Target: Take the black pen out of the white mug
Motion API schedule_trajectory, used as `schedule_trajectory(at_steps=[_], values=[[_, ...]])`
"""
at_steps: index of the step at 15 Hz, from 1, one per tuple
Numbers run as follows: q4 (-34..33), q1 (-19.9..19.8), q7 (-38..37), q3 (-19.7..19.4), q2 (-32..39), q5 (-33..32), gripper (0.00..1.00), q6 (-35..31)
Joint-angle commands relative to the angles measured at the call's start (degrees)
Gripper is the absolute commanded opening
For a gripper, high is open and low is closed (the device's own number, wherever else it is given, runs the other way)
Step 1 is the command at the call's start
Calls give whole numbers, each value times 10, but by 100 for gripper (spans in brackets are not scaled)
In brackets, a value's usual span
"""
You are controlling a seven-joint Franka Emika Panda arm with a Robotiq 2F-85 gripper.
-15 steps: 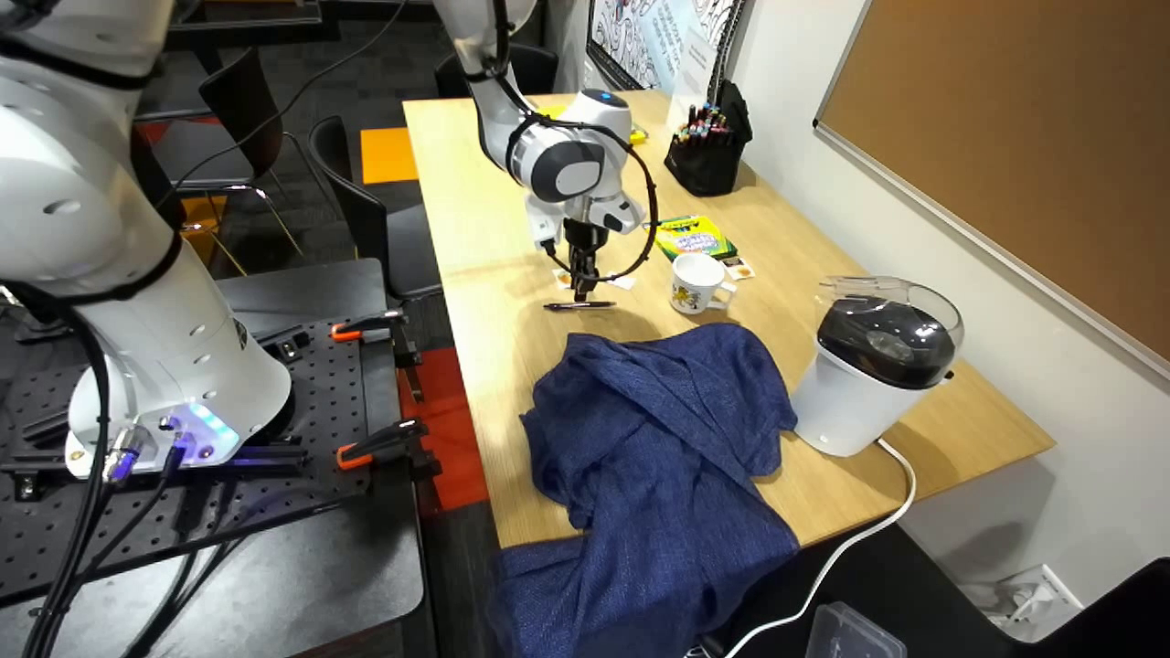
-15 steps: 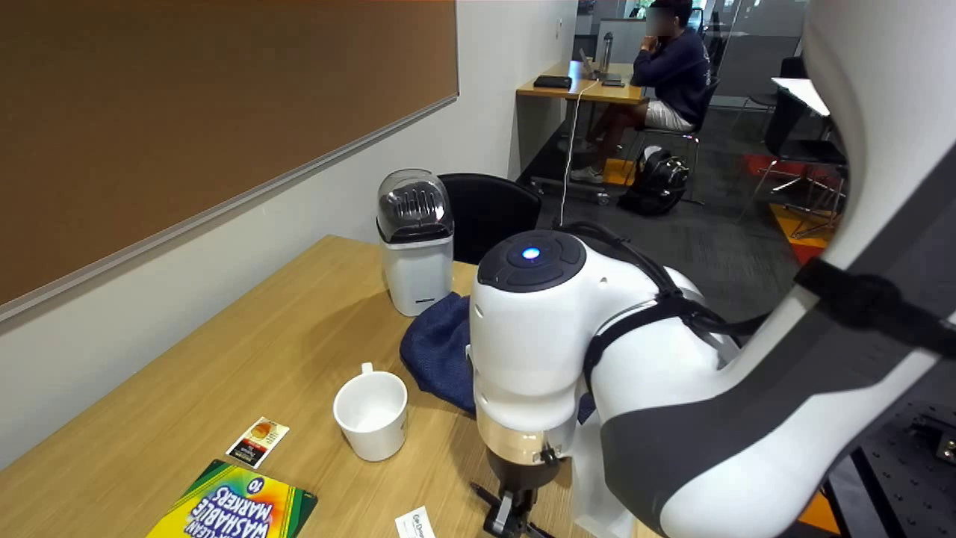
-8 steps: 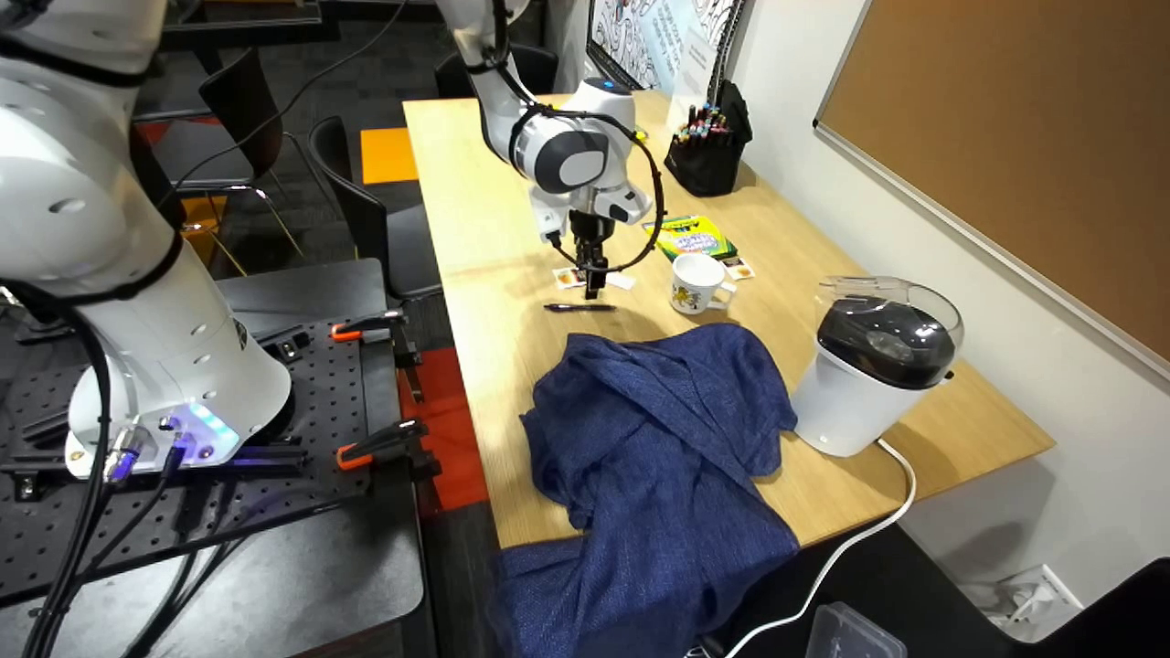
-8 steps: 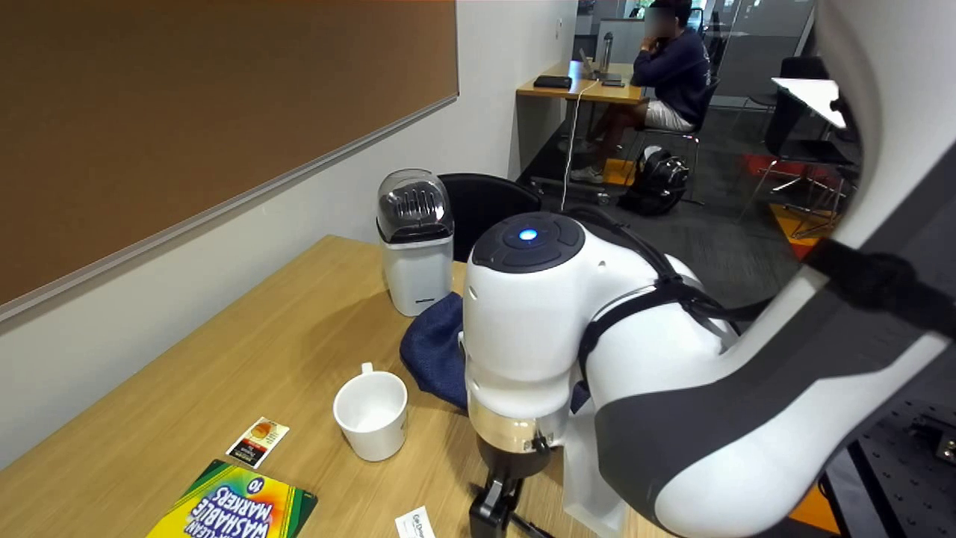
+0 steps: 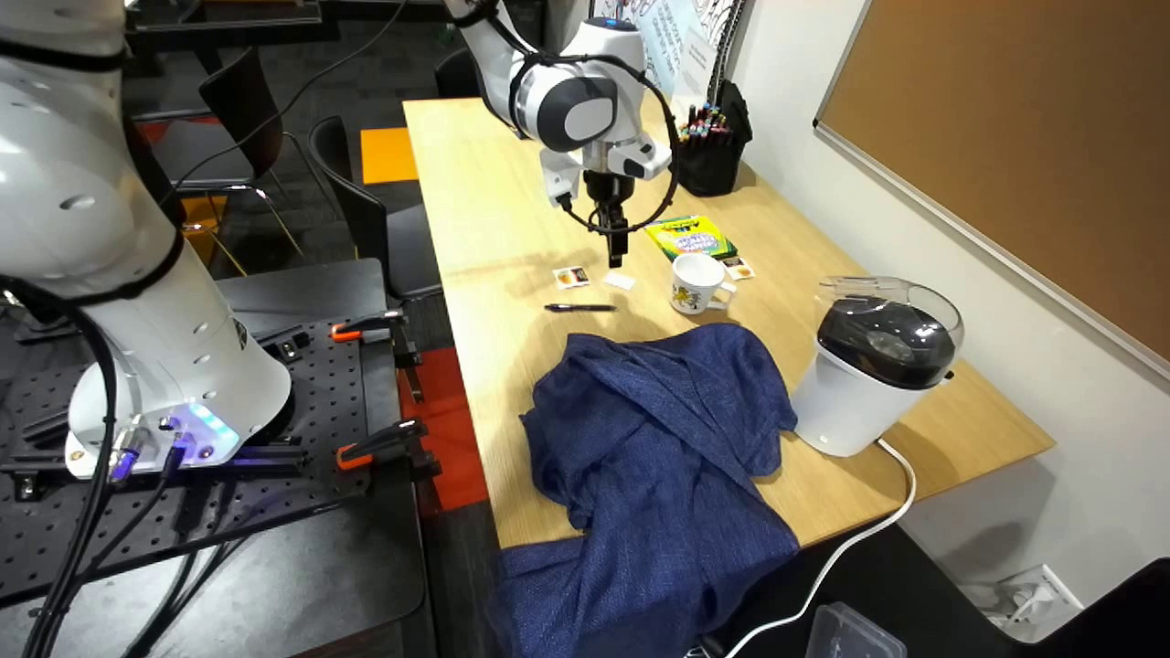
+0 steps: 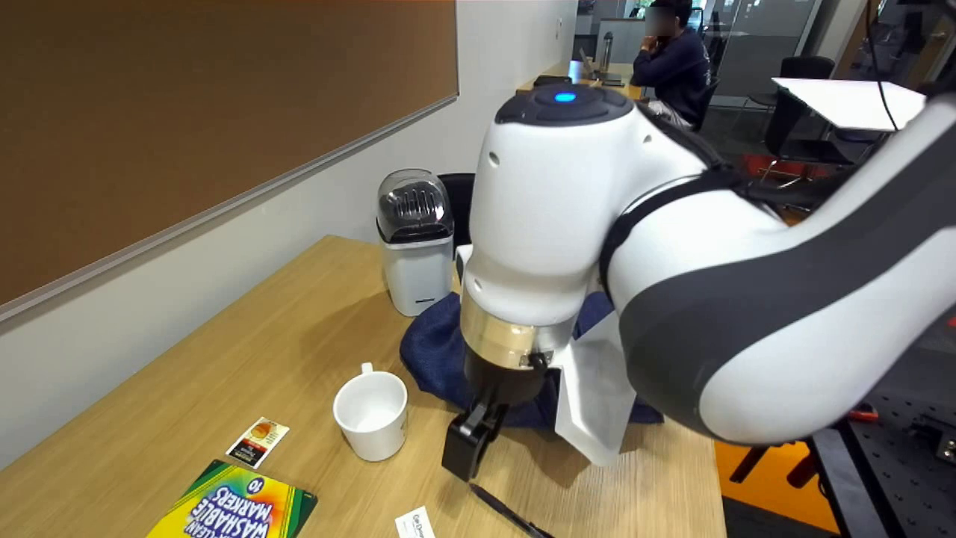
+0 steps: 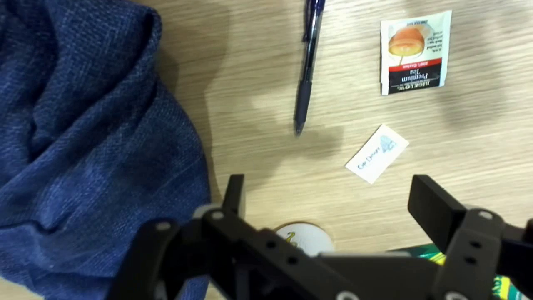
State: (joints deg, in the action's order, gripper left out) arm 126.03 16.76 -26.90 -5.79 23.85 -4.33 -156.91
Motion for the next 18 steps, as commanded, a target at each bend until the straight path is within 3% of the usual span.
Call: schedule_trajectory(at_steps=[1,9,10,18], values=[[56,21,-50,-30,-85,-42,100,17],[121,-19,-66,1,-189,-77,100,14],[95,-28,-55,9,-155,-69,100,7],[97,-39,-53,20,-154,-67,100,6]])
